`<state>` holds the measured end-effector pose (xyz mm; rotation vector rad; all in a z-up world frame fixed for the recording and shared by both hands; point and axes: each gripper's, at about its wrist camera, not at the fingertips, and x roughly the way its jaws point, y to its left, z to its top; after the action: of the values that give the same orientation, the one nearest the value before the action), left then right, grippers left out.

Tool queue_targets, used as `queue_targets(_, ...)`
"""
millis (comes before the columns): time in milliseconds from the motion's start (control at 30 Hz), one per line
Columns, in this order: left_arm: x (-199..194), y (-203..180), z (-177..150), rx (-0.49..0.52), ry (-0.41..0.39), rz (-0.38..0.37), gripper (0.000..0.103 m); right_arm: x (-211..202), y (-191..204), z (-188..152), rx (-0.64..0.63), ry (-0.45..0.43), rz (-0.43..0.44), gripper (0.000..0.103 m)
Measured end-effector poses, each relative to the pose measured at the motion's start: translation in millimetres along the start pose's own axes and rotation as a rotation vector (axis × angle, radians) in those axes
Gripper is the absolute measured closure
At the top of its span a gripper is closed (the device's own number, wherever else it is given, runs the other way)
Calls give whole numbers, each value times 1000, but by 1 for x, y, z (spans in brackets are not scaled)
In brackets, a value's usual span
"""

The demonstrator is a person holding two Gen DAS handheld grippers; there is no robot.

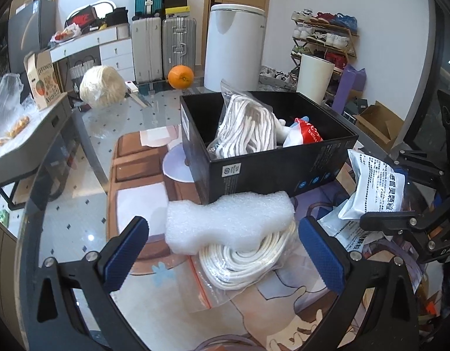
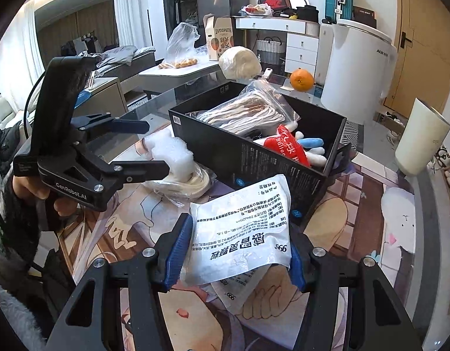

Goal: Organize soft objects
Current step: 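Grasp the white foam block with the left gripper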

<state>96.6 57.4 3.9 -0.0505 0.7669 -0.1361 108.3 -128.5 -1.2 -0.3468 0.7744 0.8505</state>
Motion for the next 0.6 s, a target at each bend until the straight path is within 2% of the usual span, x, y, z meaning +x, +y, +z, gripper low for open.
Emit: queue_targets(600, 23, -2, 3, -66, 81, 2, 0, 1, 0, 0, -3, -2, 2, 44)
